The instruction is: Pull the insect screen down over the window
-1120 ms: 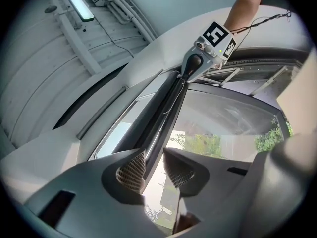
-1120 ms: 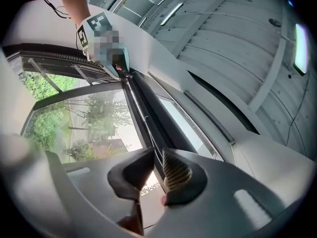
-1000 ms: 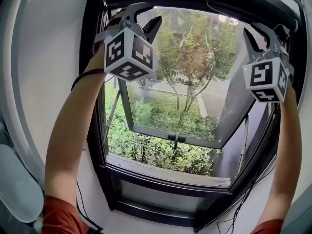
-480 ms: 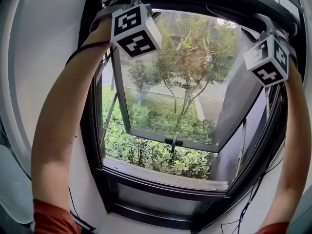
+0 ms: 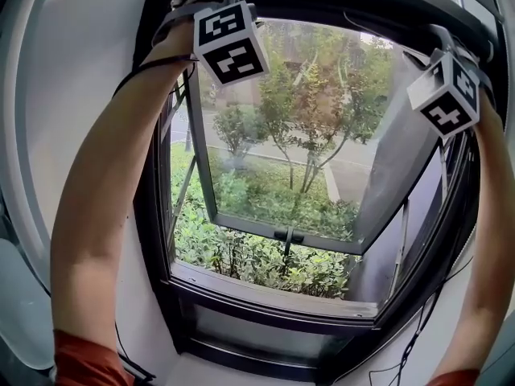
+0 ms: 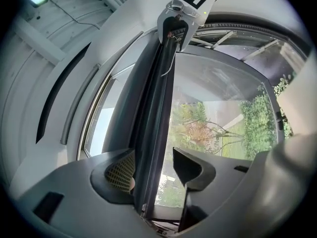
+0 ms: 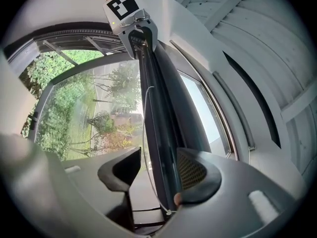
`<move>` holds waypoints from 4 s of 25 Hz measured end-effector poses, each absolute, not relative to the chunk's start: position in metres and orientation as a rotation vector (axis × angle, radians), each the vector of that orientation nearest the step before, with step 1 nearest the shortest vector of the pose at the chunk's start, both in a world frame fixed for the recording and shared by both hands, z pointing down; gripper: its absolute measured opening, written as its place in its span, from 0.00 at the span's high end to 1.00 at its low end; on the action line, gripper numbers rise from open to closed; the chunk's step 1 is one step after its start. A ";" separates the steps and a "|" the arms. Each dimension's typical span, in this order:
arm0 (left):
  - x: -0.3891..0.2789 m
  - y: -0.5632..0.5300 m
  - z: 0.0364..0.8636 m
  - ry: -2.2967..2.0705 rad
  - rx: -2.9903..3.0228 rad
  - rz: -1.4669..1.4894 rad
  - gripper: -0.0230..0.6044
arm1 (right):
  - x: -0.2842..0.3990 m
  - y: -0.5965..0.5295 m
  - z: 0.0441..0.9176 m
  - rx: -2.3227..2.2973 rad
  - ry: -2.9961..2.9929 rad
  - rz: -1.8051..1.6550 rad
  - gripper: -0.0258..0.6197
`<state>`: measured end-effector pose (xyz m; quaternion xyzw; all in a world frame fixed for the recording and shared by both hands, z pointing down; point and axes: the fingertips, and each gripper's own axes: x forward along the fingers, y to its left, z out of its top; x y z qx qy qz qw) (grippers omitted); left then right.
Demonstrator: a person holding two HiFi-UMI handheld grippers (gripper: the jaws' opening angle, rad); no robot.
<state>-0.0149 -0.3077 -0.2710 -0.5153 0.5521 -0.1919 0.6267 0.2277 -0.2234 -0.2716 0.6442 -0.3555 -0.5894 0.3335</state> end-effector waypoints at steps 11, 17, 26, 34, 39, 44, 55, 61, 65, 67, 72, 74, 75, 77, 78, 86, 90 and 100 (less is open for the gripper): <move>-0.017 -0.319 -0.278 1.287 -1.188 -0.492 0.60 | 0.222 -0.230 -0.273 1.682 -0.953 -1.528 0.60; -0.016 -0.329 -0.279 1.298 -1.182 -0.508 0.60 | 0.222 -0.233 -0.278 1.696 -0.976 -1.541 0.60; -0.016 -0.331 -0.282 1.299 -1.148 -0.499 0.60 | 0.221 -0.237 -0.279 1.702 -0.955 -1.549 0.60; -0.019 -0.327 -0.273 1.276 -1.119 -0.526 0.60 | 0.222 -0.236 -0.271 1.674 -0.948 -1.528 0.60; -0.018 -0.326 -0.265 1.268 -1.136 -0.540 0.60 | 0.221 -0.235 -0.263 1.651 -0.977 -1.502 0.60; -0.019 -0.325 -0.252 1.240 -1.153 -0.550 0.60 | 0.225 -0.239 -0.247 1.606 -0.965 -1.474 0.60; -0.019 -0.324 -0.223 1.206 -1.144 -0.612 0.60 | 0.225 -0.236 -0.218 1.564 -1.008 -1.450 0.60; -0.022 -0.325 -0.204 1.192 -1.136 -0.630 0.60 | 0.227 -0.240 -0.196 1.530 -1.037 -1.435 0.60; -0.021 -0.325 -0.192 1.182 -1.144 -0.641 0.60 | 0.228 -0.240 -0.184 1.511 -1.052 -1.429 0.60; -0.021 -0.325 -0.186 1.178 -1.152 -0.647 0.60 | 0.224 -0.237 -0.181 1.513 -1.048 -1.438 0.60; -0.023 -0.324 -0.172 1.170 -1.153 -0.672 0.60 | 0.221 -0.234 -0.168 1.491 -1.042 -1.443 0.60; -0.024 -0.323 -0.166 1.164 -1.151 -0.685 0.60 | 0.225 -0.237 -0.158 1.471 -1.053 -1.413 0.60; -0.024 -0.323 -0.163 1.162 -1.150 -0.689 0.60 | 0.227 -0.238 -0.153 1.462 -1.055 -1.403 0.60; -0.025 -0.323 -0.156 1.158 -1.149 -0.696 0.60 | 0.227 -0.238 -0.146 1.450 -1.055 -1.397 0.60; -0.026 -0.323 -0.152 1.155 -1.151 -0.702 0.60 | 0.227 -0.238 -0.142 1.443 -1.056 -1.393 0.60; -0.027 -0.322 -0.124 1.123 -1.162 -0.721 0.60 | 0.226 -0.235 -0.117 1.409 -1.066 -1.390 0.60; -0.028 -0.322 -0.111 1.120 -1.166 -0.720 0.60 | 0.225 -0.235 -0.104 1.397 -1.083 -1.391 0.60; -0.028 -0.321 -0.086 1.111 -1.179 -0.699 0.60 | 0.223 -0.233 -0.079 1.396 -1.106 -1.406 0.60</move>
